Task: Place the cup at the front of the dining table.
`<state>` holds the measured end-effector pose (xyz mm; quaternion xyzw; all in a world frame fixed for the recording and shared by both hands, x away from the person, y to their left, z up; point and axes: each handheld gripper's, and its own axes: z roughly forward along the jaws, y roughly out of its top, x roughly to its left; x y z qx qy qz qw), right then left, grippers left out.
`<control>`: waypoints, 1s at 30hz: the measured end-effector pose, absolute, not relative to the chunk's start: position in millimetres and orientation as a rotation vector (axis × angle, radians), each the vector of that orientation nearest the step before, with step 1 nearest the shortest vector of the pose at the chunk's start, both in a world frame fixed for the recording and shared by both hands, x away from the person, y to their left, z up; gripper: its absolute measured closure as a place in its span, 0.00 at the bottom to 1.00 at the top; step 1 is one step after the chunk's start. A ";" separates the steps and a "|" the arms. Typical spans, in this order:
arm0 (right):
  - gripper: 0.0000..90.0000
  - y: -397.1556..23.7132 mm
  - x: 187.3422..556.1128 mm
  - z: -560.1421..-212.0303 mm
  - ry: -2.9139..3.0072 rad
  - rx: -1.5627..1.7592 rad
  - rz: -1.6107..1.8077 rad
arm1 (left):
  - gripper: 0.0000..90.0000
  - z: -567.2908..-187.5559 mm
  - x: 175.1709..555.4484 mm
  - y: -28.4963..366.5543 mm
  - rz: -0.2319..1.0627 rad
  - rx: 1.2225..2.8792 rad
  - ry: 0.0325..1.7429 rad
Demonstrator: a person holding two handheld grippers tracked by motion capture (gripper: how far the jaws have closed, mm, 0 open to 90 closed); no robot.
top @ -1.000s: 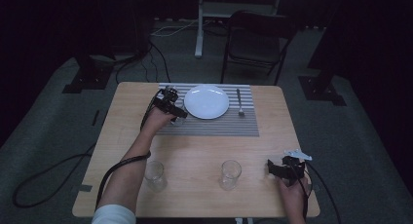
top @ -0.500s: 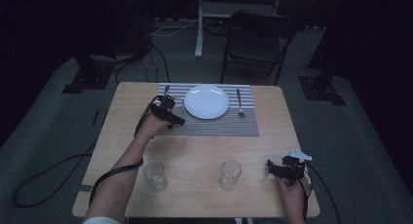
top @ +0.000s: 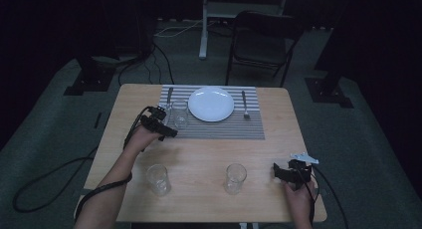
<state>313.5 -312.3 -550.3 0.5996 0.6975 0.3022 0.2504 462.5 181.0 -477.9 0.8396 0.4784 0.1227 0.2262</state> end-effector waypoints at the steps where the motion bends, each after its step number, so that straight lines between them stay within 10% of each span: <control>1: 0.14 -312.3 313.5 -550.3 1.899 1.632 0.823 | 0.00 -478.9 460.6 183.3 0.334 2.314 1.327; 30: 0.14 -312.0 314.0 -550.4 1.896 1.634 0.823 | 0.00 -505.2 388.4 266.2 0.551 1.997 1.491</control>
